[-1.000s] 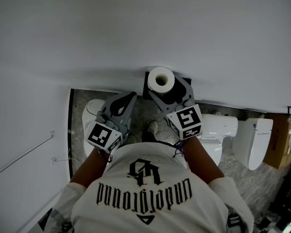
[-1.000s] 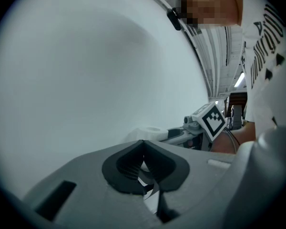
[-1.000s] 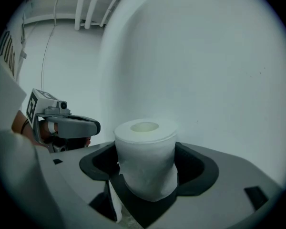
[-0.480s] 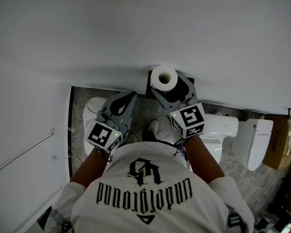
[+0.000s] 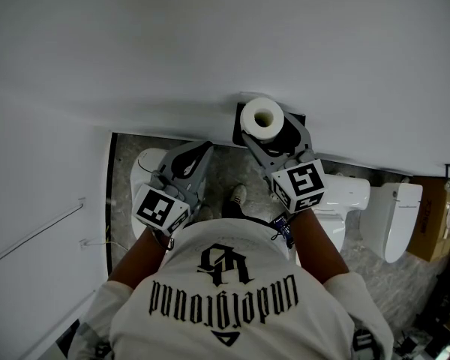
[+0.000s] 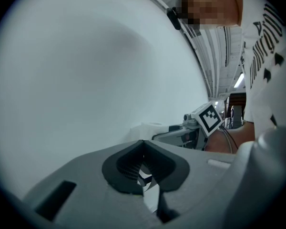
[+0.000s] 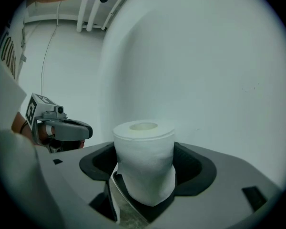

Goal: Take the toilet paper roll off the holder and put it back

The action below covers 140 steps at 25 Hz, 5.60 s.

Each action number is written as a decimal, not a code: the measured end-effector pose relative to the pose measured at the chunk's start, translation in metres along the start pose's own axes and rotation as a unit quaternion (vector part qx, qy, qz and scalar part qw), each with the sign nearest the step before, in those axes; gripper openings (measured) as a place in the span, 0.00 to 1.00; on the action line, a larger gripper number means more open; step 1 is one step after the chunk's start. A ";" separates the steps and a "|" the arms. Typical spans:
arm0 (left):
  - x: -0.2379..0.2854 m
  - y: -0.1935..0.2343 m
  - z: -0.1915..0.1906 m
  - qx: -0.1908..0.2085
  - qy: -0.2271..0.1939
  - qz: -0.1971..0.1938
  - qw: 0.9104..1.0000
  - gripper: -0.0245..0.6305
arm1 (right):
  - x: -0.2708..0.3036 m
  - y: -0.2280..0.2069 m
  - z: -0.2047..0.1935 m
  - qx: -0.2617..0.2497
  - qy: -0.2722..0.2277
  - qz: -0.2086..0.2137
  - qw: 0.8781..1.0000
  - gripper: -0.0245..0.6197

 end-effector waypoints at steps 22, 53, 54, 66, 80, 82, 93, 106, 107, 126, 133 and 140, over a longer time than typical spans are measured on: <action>-0.087 -0.020 0.016 0.018 -0.032 -0.049 0.998 0.06 | -0.060 0.089 0.037 -0.011 -0.031 -0.056 0.998 0.54; -0.166 -0.065 0.005 0.036 -0.055 -0.133 0.989 0.06 | -0.159 0.184 0.031 -0.014 -0.045 -0.150 0.988 0.54; -0.162 -0.069 0.006 0.038 -0.055 -0.135 0.989 0.06 | -0.162 0.181 0.030 -0.013 -0.045 -0.150 0.988 0.54; -0.101 -0.100 0.006 0.040 -0.044 -0.106 0.993 0.06 | -0.177 0.108 0.018 -0.015 -0.047 -0.124 0.991 0.54; -0.017 -0.131 0.003 0.028 -0.040 -0.044 0.998 0.06 | -0.179 0.015 0.010 -0.020 -0.056 -0.056 0.997 0.54; -0.009 -0.137 0.000 0.028 -0.037 -0.036 0.998 0.06 | -0.179 0.006 0.009 -0.020 -0.057 -0.045 0.997 0.54; 0.020 -0.129 -0.010 0.012 -0.020 -0.018 1.000 0.06 | -0.153 -0.021 0.000 -0.007 -0.051 -0.015 0.999 0.54; 0.046 -0.085 0.005 0.013 -0.020 -0.026 0.999 0.06 | -0.104 -0.035 0.011 -0.009 -0.043 -0.004 0.999 0.54; 0.049 -0.081 0.007 0.012 -0.020 -0.027 0.999 0.06 | -0.100 -0.037 0.012 -0.008 -0.042 -0.003 0.999 0.54; 0.075 -0.025 0.007 0.004 -0.002 -0.043 0.999 0.06 | -0.034 -0.043 0.000 0.018 -0.018 0.007 1.000 0.54; 0.075 -0.014 -0.001 -0.005 0.007 -0.044 0.999 0.06 | -0.026 -0.044 -0.013 0.026 -0.008 -0.003 1.000 0.54; 0.079 -0.012 -0.005 -0.005 0.014 -0.053 0.999 0.06 | -0.027 -0.045 -0.023 0.030 -0.006 -0.011 0.999 0.54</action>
Point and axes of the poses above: the fingertips, and each gripper's own axes: x forward along the fingers, y to its left, z out of its top, the point moved 5 cm from there along -x, backward along the fingers, and after that the axes turned 3 degrees about -x, right-handed, at the moved point
